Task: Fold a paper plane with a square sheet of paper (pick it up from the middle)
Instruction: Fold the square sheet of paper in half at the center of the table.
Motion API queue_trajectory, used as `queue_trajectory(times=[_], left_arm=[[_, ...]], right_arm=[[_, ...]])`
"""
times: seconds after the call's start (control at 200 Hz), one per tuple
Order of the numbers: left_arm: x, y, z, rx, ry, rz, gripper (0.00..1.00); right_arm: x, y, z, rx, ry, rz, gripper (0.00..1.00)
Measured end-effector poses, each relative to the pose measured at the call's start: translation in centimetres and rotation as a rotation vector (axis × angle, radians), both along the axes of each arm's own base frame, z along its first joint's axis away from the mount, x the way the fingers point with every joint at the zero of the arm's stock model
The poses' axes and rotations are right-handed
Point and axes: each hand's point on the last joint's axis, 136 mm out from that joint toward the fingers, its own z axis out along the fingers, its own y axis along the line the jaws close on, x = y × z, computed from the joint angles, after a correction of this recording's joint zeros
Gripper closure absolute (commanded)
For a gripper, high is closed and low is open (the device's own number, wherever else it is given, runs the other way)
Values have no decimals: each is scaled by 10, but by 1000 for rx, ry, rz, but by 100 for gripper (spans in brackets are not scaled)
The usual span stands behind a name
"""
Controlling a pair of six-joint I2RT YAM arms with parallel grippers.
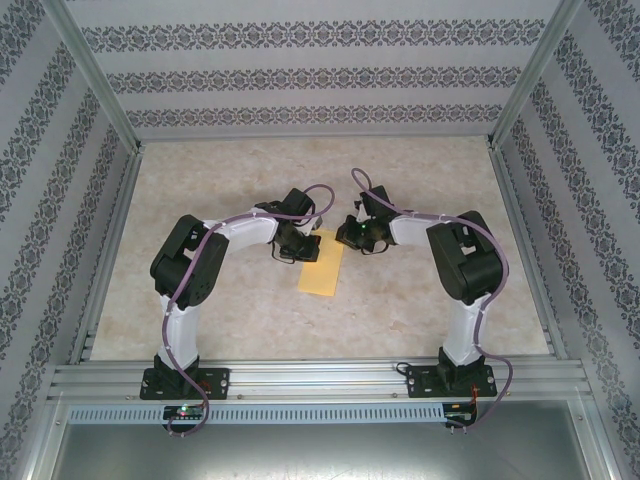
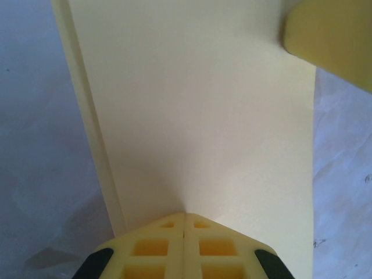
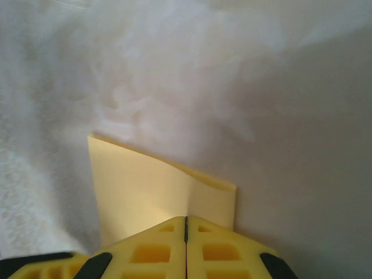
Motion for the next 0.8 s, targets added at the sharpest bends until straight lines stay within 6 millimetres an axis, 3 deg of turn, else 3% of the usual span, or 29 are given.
queue_trajectory(times=[0.265, 0.555, 0.669, 0.799], left_arm=[[0, 0, 0, 2, 2, 1, 100], [0, 0, 0, 1, 2, 1, 100], [0, 1, 0, 1, 3, 1, 100], [0, 1, 0, 1, 2, 1, 100]], right_arm=[[-2, 0, 3, -55, 1, 15, 91], [13, 6, 31, 8, -50, 25, 90], [13, 5, 24, 2, -35, 23, 91], [8, -2, 0, -45, 19, 9, 92]])
